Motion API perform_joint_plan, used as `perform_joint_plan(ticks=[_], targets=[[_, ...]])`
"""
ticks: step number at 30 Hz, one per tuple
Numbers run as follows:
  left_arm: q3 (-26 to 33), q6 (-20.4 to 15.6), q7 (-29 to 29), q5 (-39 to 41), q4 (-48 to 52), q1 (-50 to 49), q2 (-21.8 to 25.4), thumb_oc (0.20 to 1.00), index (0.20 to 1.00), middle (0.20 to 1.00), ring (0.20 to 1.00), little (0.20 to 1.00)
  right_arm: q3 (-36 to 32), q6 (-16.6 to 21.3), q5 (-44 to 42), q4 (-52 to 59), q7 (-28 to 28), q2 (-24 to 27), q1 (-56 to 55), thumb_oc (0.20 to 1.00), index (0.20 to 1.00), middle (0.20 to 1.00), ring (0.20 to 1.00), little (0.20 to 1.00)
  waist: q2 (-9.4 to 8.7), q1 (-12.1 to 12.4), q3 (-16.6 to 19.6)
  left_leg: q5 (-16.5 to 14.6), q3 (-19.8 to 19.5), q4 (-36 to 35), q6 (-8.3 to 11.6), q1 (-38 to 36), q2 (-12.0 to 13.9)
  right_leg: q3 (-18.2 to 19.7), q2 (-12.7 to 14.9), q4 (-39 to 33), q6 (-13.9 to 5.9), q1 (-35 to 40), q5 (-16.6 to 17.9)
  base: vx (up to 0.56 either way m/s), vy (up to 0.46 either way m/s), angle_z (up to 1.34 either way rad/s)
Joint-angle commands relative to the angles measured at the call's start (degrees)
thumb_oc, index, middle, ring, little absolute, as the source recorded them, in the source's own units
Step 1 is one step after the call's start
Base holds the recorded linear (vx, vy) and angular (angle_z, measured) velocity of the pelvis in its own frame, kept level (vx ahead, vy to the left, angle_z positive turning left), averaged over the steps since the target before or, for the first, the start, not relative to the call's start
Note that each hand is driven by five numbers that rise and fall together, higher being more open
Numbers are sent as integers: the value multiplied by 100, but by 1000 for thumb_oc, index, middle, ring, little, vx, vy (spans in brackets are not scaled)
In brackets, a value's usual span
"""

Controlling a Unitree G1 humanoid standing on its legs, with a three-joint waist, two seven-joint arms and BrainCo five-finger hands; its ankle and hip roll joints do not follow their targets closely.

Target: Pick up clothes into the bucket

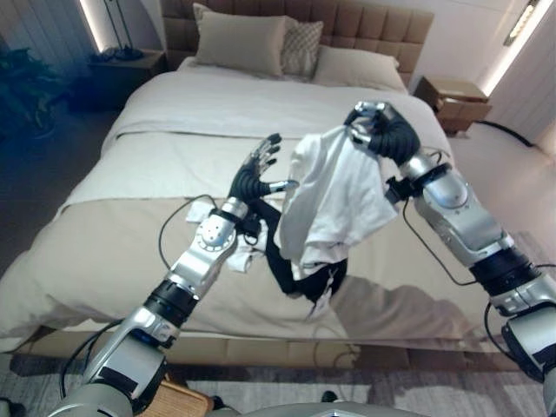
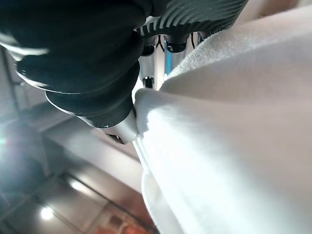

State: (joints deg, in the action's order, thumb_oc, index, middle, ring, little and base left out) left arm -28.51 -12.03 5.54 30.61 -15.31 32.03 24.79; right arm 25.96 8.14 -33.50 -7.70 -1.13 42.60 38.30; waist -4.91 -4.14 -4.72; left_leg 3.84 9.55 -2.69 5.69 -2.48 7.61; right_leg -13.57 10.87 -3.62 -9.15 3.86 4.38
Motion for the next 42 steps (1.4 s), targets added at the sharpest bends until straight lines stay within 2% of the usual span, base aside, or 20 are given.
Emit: perform_joint_plan(ticks=[1, 5, 9, 16, 21, 27, 32, 33, 34, 35, 42], targets=[[-238, -72, -392, 992, -413, 751, 75, 1000, 1000, 1000, 1000, 1000, 70, 177, -384, 265, -59, 33, 321, 200, 200, 200, 200, 200, -10, 13, 139, -111, 83, 258, 5, 85, 191, -176, 356, 194, -325, -101, 285, 0, 0, 0], [-550, 185, -962, 2083, -539, 830, 272, 1000, 1000, 1000, 1000, 1000, 184, 196, -495, 235, -124, 21, 266, 200, 200, 200, 200, 200, 30, -49, 184, -110, 118, 223, 10, 15, 188, -154, 354, 152, -339, -50, 294, 0, 0, 0], [-903, 355, -1287, 2334, -591, 809, 353, 1000, 1000, 1000, 1000, 1000, 247, 258, -497, 238, -181, -72, 232, 200, 200, 200, 200, 200, 48, -88, 215, -109, 130, 197, 13, -29, 184, -140, 355, 131, -347, -26, 306, 9, 3, -4], [-1365, 567, -1468, 2438, -884, 960, -151, 1000, 1000, 1000, 1000, 1000, 370, 374, -488, 351, -187, -212, 353, 200, 200, 200, 200, 200, 31, -168, 242, -91, 117, 160, 16, -24, 181, -147, 345, 126, -344, -24, 302, 0, 0, 0], [-1429, 855, -1881, 2770, -1120, 835, -538, 1000, 1000, 1000, 1000, 1000, 431, 438, -525, 316, -240, -379, 485, 200, 200, 200, 200, 200, 13, -248, 271, -112, 143, 147, 9, -39, 180, -98, 343, 137, -339, -55, 303, 0, 0, 0], [-1377, 751, -1962, 2430, -1493, 726, -931, 1000, 1000, 1000, 1000, 1000, 399, 443, -498, 269, -315, -526, 484, 200, 200, 200, 200, 200, -6, -293, 298, -134, 159, 147, -3, -45, 171, -66, 353, 147, -330, -65, 303, 2, 0, -1], [-1394, 568, -1777, 1857, -1815, 905, -1303, 1000, 1000, 1000, 1000, 1000, 355, 445, -457, 273, -327, -582, 482, 200, 200, 200, 200, 200, -9, -327, 299, -142, 161, 149, -23, -30, 141, -62, 371, 180, -329, -78, 299, 0, 0, 0], [-1359, 517, -1670, 1634, -1983, 955, -1427, 564, 564, 564, 564, 564, 332, 439, -441, 265, -316, -623, 479, 200, 200, 200, 200, 200, -9, -341, 305, -149, 168, 159, -30, -23, 130, -50, 380, 187, -328, -87, 299, 0, 0, 0], [-1358, 514, -1671, 1630, -1990, 959, -1435, 501, 501, 501, 501, 501, 333, 438, -440, 266, -315, -620, 479, 200, 200, 200, 200, 200, -6, -339, 305, -151, 169, 161, -31, -22, 130, -49, 380, 188, -328, -89, 298, 0, 0, 0], [-1318, 478, -1616, 1567, -2037, 959, -1487, 200, 200, 200, 200, 200, 316, 439, -430, 273, -305, -625, 476, 200, 200, 200, 200, 200, -6, -341, 303, -155, 174, 168, -35, -20, 127, -46, 381, 192, -327, -95, 300, 0, 0, 0], [-992, 318, -1285, 999, -2345, 764, -1543, 200, 200, 200, 200, 200, 50, 444, -498, 363, -246, -570, 330, 200, 200, 200, 200, 200, -28, -320, 257, -183, 180, 221, -55, 1, 106, -46, 393, 208, -320, -103, 296, 0, 0, 0]])
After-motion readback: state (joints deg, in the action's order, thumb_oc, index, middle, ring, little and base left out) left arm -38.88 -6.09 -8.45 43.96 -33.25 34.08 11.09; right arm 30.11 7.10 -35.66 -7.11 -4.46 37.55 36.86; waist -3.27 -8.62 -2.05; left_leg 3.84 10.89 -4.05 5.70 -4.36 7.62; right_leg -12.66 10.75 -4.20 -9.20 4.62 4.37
